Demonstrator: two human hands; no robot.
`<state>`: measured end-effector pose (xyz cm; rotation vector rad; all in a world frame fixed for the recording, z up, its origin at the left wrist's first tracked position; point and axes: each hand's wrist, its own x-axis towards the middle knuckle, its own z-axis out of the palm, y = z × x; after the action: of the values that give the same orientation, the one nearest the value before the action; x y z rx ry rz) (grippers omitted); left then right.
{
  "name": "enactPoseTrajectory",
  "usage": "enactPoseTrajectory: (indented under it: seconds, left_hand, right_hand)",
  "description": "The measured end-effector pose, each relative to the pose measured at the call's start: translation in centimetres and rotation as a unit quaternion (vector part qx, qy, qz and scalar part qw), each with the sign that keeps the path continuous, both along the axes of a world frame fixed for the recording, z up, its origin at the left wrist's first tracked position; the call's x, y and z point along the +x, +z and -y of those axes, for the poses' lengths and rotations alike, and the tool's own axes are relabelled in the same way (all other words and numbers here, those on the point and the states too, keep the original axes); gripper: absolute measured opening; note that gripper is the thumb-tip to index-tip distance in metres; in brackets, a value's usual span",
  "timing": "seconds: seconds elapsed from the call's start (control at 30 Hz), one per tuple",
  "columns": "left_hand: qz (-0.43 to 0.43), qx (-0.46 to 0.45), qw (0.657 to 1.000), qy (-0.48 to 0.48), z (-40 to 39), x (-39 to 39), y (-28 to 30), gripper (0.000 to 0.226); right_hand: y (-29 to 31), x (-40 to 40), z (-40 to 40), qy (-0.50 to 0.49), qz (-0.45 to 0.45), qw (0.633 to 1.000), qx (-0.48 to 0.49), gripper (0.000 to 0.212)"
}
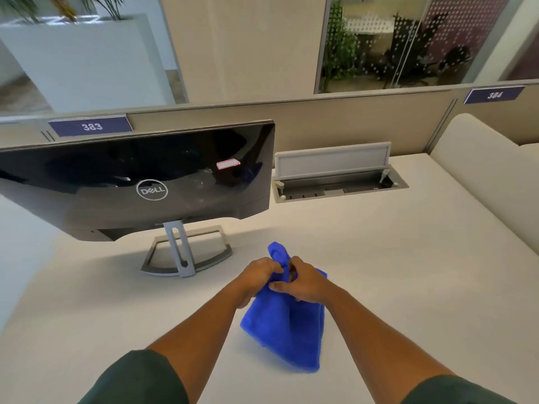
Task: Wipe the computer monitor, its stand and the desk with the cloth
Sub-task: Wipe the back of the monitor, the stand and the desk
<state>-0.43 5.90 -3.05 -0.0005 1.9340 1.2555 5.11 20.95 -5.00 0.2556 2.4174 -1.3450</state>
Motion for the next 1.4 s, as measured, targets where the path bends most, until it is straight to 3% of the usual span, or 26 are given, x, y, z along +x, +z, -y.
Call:
enactPoseTrajectory:
  seconds: [0.13,0.37,0.5,0.63,0.77,0.9,0.97,1.03,1.17,1.33,1.4]
  left_hand:
    - [-0.031,0.007,0.999,0.017,3.8,-0.6,1.5,0.024]
    - [-0.134,0.039,0.989,0.047,10.5,-2.0,4.5,0.012]
    - [-0.24,0.06,0.967,0.065,14.2,-2.6,7.0,0.03]
    - [-0.424,0.029,0.893,0.152,18.5,-3.9,8.8,0.028]
    - [-0.547,0.024,0.804,0.232,23.8,-6.2,10.9,0.031]
    - [-0.584,0.04,0.728,0.356,29.2,-8.7,13.2,0.027]
    - [-0.575,0.053,0.697,0.424,31.6,-9.9,14.1,0.019]
    - [-0.564,0.057,0.678,0.467,33.7,-11.2,14.8,0.024]
    - [-0.55,0.049,0.697,0.458,36.4,-13.5,16.4,0.034]
    - [-0.492,0.09,0.792,0.351,37.6,-15.9,18.0,0.035]
    - [-0.48,0.093,0.809,0.325,37.5,-16.6,17.9,0.036]
  right_hand:
    - [0.9,-1.1,3.0,0.026,-0.02,0.999,0.032,0.055]
    - [3.6,-3.6,9.7,-0.013,-0.15,0.988,0.023,0.024]
    - [5.3,-5.2,13.8,-0.063,-0.215,0.974,-0.021,0.022]
    - [7.3,-7.0,18.4,-0.114,-0.283,0.951,-0.053,0.024]
    - [9.4,-8.5,23.0,-0.143,-0.369,0.914,-0.084,0.023]
    - [11.6,-10.1,27.4,-0.145,-0.461,0.873,-0.07,0.029]
    - [12.5,-11.1,29.4,-0.141,-0.49,0.86,-0.029,0.023]
    - [13.0,-12.2,31.3,-0.144,-0.505,0.851,0.011,0.016]
    - [13.9,-14.3,34.4,-0.147,-0.53,0.833,0.06,0.018]
    - [15.3,-16.7,37.7,-0.125,-0.565,0.805,0.134,0.023]
    - [15.5,-17.6,38.9,-0.118,-0.58,0.789,0.166,0.024]
